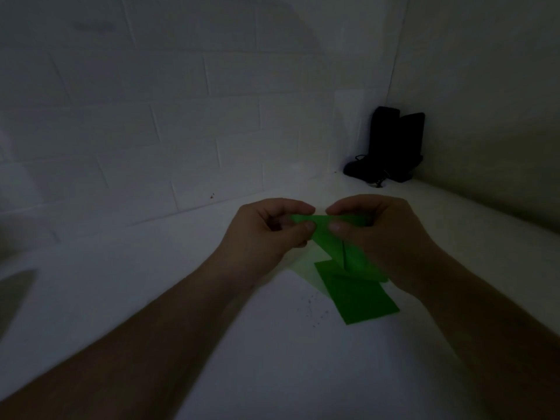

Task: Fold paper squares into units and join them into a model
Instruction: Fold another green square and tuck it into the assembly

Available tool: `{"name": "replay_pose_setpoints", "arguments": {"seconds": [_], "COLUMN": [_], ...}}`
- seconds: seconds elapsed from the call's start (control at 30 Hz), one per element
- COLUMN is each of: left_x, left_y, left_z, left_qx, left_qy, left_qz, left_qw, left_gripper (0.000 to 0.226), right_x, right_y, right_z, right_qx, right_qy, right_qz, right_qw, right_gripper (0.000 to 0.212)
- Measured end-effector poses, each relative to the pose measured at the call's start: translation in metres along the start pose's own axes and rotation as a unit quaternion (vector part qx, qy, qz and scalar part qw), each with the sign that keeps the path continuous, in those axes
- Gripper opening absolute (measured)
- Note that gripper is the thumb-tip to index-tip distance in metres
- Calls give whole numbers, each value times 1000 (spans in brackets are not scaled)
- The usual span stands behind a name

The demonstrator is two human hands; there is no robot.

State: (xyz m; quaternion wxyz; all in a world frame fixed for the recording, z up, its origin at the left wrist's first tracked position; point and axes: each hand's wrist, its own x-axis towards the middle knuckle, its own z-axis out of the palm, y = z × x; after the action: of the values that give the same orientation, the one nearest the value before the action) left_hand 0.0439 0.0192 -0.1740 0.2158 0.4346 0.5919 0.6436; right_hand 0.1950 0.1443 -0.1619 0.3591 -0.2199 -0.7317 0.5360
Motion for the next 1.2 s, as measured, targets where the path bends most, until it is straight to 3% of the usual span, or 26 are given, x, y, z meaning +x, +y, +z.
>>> {"name": "replay_pose_setpoints", "arguments": {"seconds": [0.37, 0.7, 0.97, 1.2], "left_x": [3, 3, 1, 5], "left_y": [2, 0, 2, 2], "left_z": [1, -1, -1, -4], "left_qx": [-88, -55, -34, -46], "left_qy": [3, 7, -7, 24], "left_qz": [-64, -70, -60, -65], "left_qw": [994, 996, 998, 996], "left_gripper": [18, 16, 15, 14], "right_x": [4, 1, 1, 2], "right_y": [2, -1, -2, -1], "right_z": [-4, -5, -5, -5], "right_qx": [-79, -200, -150, -126], "right_qy": [42, 9, -7, 2], "right_qz": [-37, -91, -67, -44], "right_qw": [995, 976, 986, 991], "right_gripper": [15, 18, 19, 14]}}
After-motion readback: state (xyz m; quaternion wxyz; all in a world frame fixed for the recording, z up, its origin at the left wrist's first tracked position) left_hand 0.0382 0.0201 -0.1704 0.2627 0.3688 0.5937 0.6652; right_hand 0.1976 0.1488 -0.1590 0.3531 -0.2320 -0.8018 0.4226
